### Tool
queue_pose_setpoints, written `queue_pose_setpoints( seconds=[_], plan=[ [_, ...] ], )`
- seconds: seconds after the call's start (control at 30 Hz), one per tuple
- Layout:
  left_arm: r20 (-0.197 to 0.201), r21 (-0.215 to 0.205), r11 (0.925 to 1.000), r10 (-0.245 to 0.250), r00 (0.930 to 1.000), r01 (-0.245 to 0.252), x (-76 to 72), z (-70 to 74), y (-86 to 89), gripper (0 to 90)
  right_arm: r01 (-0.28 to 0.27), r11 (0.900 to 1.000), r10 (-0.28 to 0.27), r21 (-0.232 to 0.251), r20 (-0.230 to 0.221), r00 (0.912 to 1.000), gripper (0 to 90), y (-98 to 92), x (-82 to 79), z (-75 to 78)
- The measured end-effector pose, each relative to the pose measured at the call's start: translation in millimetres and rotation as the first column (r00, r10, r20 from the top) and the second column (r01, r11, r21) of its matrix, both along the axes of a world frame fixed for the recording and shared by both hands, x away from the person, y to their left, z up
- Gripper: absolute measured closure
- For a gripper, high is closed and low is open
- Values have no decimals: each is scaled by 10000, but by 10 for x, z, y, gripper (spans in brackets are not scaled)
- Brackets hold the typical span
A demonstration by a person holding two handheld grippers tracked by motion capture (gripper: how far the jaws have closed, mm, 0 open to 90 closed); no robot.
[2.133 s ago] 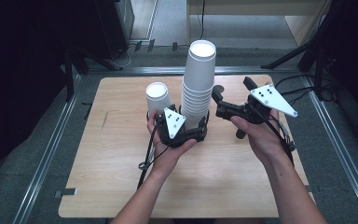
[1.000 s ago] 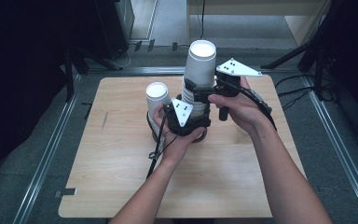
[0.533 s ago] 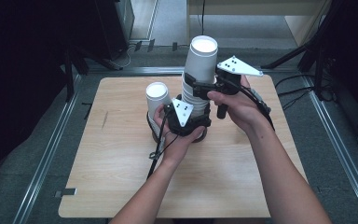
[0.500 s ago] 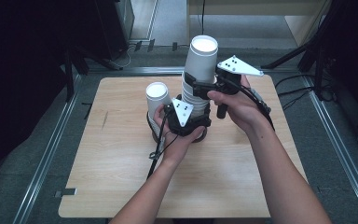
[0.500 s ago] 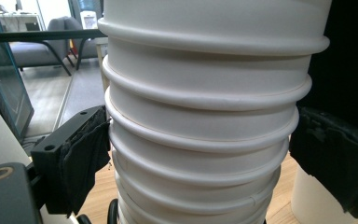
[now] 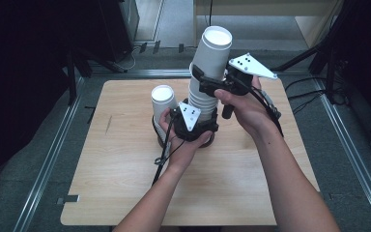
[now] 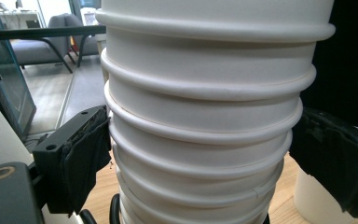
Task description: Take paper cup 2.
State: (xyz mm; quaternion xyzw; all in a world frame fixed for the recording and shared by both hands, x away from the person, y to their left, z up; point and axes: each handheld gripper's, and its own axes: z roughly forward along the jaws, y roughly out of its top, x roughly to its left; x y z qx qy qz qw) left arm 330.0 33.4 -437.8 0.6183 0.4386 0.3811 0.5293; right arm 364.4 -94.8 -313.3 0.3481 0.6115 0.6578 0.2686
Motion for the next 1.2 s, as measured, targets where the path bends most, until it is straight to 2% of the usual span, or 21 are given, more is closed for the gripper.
queue_pose_setpoints(
  seconds=[0.13,0.6,0.73,0.9,1.03,1.2],
  plan=[
    [-13,9,10000,-15,10000,15,-4,4,6,64,249,9996,-252,143,252,9994,136,5,-25,71],
    [-60,-30,10000,5,10000,-5,-3,7,3,65,546,9952,-622,809,945,9936,136,-5,-121,218],
    [-60,-9,10000,9,10000,-9,-3,5,2,65,406,9925,-550,1154,1247,9907,134,-42,-157,263],
    [-78,9,10000,-9,10000,9,-5,6,3,67,513,9872,-757,1510,1609,9841,134,-91,-199,330],
    [-90,8,10000,-14,10000,14,-7,9,7,68,621,9838,-914,1681,1725,9808,134,-155,-228,367],
    [-89,1,10000,-7,10000,7,-6,9,6,69,509,9817,-848,1837,1815,9797,133,-247,-282,382]
  ],
)
